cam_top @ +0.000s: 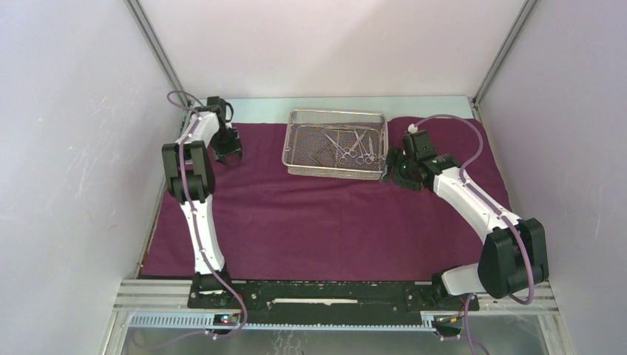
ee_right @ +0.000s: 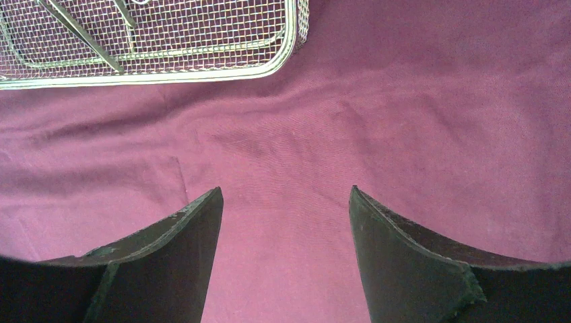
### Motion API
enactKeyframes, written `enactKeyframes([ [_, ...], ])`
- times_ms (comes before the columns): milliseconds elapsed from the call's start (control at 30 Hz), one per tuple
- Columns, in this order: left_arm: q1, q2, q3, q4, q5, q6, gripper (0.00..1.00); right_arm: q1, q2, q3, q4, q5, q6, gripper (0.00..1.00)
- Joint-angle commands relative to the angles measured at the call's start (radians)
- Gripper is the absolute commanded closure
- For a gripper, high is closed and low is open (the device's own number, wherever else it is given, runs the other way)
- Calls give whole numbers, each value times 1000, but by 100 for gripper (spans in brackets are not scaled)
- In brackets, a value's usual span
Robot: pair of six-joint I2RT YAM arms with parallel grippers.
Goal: Open and lay out the surgical kit
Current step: Smooth out the surgical kit at the center of the board.
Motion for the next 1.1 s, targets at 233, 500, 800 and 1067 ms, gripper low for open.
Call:
enactKeyframes([
  [233, -14, 45, 9, -27, -46, 157, 25, 4, -40, 35, 22, 1, -25, 22],
  [500, -27, 62, 38, -33, -57, 191, 69, -17, -22, 44, 26, 18, -24, 22],
  [800, -16, 57, 31, -26, -61, 143, 100, -17, -20, 43, 21, 10, -24, 22],
  [1067, 39, -9, 23, 55, -93, 54, 100, -17, -12, 44, 27, 17, -22, 22],
])
